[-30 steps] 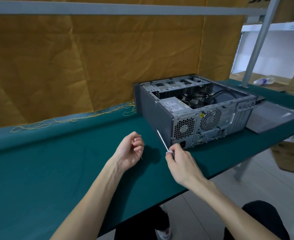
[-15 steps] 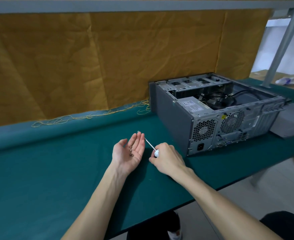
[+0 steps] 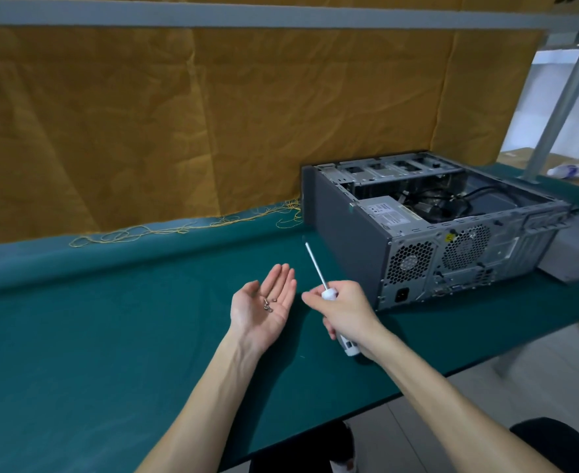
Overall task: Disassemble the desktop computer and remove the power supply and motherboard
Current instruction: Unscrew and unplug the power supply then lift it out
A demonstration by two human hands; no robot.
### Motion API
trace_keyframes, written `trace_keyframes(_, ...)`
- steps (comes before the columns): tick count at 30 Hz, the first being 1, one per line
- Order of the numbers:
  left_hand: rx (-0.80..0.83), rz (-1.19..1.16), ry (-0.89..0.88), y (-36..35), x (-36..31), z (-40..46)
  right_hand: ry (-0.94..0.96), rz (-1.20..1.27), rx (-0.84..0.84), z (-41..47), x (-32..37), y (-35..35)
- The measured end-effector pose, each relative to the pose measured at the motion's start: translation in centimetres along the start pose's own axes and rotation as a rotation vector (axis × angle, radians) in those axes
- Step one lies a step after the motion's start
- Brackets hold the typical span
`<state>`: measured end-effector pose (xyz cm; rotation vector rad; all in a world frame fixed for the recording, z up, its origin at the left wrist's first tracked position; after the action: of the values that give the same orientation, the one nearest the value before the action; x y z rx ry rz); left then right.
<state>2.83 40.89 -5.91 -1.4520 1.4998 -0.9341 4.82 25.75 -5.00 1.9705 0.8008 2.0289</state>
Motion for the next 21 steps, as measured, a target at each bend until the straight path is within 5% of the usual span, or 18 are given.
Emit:
trace_keyframes(7,0.000,0.045,0.121,-1.8,3.0,-1.0,0.133,0.129,0.078,0.1,3.4,0.0)
trace_keyframes(10,-0.091,-0.056,0.088,-2.7,3.4,-0.9,0.146,0.224,0.015,-0.3,3.5,2.4)
trace_keyframes(13,-0.164,0.082,0.141,-4.2,4.1,-1.9,0.169,0.252,-0.040,-0.8,4.3,6.7)
trace_keyframes(21,0.116,0.538,0.330,-17.7,12.5,-3.9,0.146,0.332,-0.200,0.0,5.2,24.7)
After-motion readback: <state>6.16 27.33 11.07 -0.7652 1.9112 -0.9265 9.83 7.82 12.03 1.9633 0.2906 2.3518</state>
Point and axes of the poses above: each hand's wrist, its own z-axis towards the middle knuckle, its own y-axis out of the back of the hand, x = y × z, the point moved 3 cm from there along z, towards the middle knuckle, and after that the axes turned 14 degrees about -z, right-handed, at the moved point
